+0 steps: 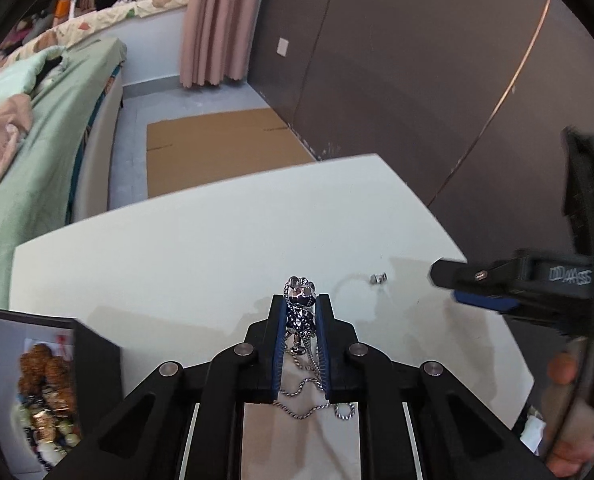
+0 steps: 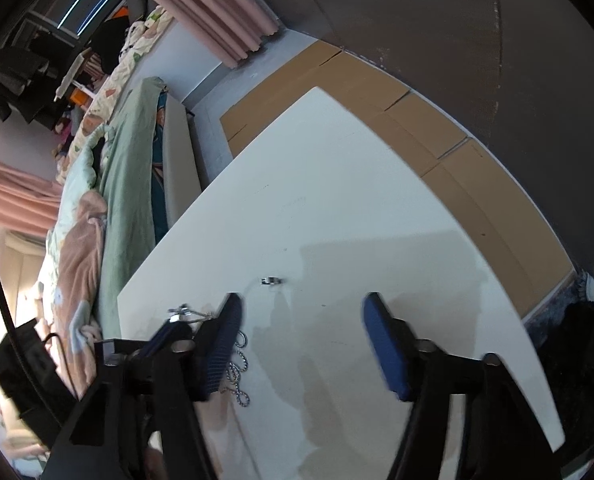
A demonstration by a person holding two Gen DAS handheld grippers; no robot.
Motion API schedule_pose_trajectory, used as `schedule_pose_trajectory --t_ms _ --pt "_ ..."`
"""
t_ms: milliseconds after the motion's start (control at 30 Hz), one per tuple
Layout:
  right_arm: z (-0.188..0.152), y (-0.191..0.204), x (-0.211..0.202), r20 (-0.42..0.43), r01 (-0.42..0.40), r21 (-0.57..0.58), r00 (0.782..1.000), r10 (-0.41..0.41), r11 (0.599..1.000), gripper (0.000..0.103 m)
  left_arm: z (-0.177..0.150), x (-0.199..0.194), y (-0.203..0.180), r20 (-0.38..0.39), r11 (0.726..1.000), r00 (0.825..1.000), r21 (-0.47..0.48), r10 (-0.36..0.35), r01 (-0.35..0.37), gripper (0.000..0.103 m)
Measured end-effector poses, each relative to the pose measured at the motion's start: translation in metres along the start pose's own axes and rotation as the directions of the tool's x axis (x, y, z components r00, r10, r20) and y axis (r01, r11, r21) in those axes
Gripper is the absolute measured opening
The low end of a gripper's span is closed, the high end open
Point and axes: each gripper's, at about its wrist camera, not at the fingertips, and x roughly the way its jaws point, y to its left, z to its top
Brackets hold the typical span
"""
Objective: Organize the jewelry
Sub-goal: 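Lift the skull necklace with the left tool while the right tool grasps the small silver charm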
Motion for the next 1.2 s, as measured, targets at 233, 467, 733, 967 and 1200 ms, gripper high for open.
schedule_pose_trajectory --t_ms 233,467,733,967,1200 --pt "0.002 0.02 0.018 -0.01 0.022 -0.028 1.0 -0.022 0.999 0.047 0.004 -0.02 0.024 0.033 0.999 0.999 -0.049 -0.014 0.016 0.015" --pt "0.003 0.038 0.034 0.004 0.103 -0.079 0.995 -0.103 0.991 0.039 0.003 -0.036 0.041 0.06 0.997 0.998 -0.072 -0.028 0.032 0.015" --pt "0.002 0.053 0.043 0.046 0.224 -0.156 0.975 -0.219 0.962 0.034 0.003 -0.047 0.052 0.081 0.994 0.995 -0.094 -0.055 0.063 0.015" --pt "-0.001 0.061 0.045 0.082 0.324 -0.21 0.946 -0.314 0.922 0.015 0.009 -0.07 0.054 0.132 0.992 0.988 -0.092 -0.077 0.089 0.015" --pt "-0.001 0.047 0.027 0.038 0.211 -0.126 0.977 -0.208 0.969 0.015 0.015 -0.103 0.058 0.192 0.99 0.978 -0.102 -0.078 0.099 0.015"
